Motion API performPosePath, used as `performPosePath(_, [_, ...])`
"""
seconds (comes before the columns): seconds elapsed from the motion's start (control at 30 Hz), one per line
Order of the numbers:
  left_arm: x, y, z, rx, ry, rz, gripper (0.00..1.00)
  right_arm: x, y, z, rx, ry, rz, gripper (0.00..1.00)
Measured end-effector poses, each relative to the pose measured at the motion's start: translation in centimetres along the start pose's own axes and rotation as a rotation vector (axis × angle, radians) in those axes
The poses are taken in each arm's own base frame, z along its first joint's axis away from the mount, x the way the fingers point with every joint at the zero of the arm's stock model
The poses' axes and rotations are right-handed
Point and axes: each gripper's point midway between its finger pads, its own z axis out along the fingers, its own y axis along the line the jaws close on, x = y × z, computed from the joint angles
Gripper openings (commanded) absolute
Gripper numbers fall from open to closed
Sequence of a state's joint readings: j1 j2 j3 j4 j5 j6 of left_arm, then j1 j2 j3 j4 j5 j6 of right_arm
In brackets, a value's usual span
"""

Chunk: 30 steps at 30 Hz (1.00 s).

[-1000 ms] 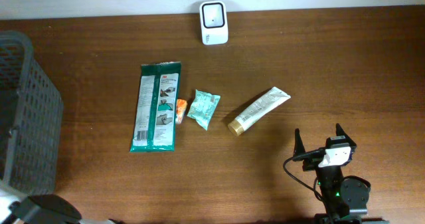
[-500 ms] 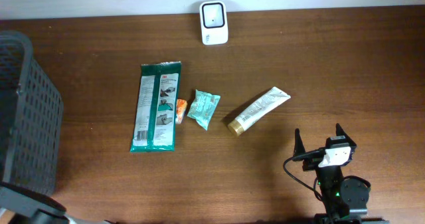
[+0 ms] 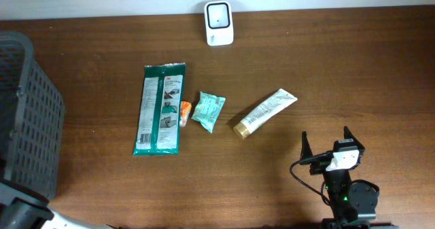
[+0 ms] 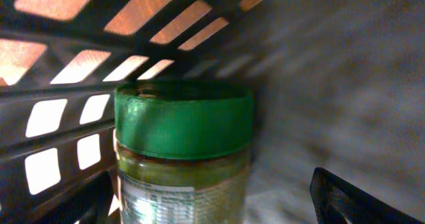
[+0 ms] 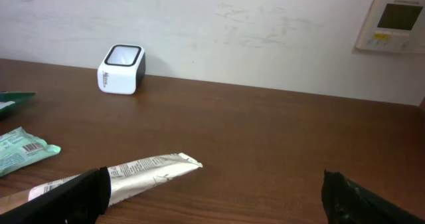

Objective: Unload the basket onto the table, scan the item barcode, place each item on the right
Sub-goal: 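Reach the left gripper into the basket and grasp the green-lidded jar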

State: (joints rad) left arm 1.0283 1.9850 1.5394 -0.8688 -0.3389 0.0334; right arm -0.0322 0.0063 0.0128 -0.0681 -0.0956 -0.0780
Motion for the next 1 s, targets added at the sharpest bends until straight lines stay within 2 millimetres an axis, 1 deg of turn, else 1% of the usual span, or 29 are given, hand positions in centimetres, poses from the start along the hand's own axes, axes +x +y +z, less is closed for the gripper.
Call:
performPosePath(0.2, [0.2,0.8,0.4,-0.018,0.013,-0.019,0.92,0.0,0.0,0.0,0.0,0.0,0.0,0.98])
performPosePath(0.27, [0.3,0.9,0.8,-0.025,0.02,-0.023,0.89,0.0,0.0,0.0,0.0,0.0,0.0,0.98])
performPosePath(0.33, [0.6,1.0,1.5,-0.038,0.038,-0.028,0.84,0.0,0.0,0.0,0.0,0.0,-0.001,0.99])
performPosePath(0.37, [0.8,1.0,1.9,-0.041,0.047,-0.03,0.77,0.0,0.0,0.0,0.0,0.0,0.0,0.98])
performPosePath(0.4, [0.9,1.0,2.3,-0.045,0.054,-0.031,0.73,0.0,0.0,0.0,0.0,0.0,0.0,0.98])
performPosePath(0.5, [0.7,0.9,2.8,-0.048,0.053,-0.036,0.68,0.0,0.0,0.0,0.0,0.0,0.0,0.98])
performPosePath(0.57, [0.6,0.9,2.8,-0.045,0.048,-0.039,0.63,0.0,0.0,0.0,0.0,0.0,-0.001,0.98])
performPosePath(0.7, [0.5,0.6,2.8,-0.026,0.044,-0.041,0.61,0.0,0.0,0.0,0.0,0.0,0.0,0.98])
performPosePath(0.8, [0.5,0.4,2.8,-0.018,0.043,-0.042,0.57,0.0,0.0,0.0,0.0,0.0,0.0,0.98])
performPosePath(0.87, [0.4,0.2,2.7,-0.013,0.042,-0.038,0.56,0.0,0.0,0.0,0.0,0.0,0.0,0.98])
performPosePath(0.93, [0.4,-0.3,2.5,0.0,0.043,-0.029,0.56,0.0,0.0,0.0,0.0,0.0,-0.001,0.98])
performPosePath(1.0, [0.2,-1.4,2.0,0.028,0.038,-0.013,0.57,0.0,0.0,0.0,0.0,0.0,0.0,0.98])
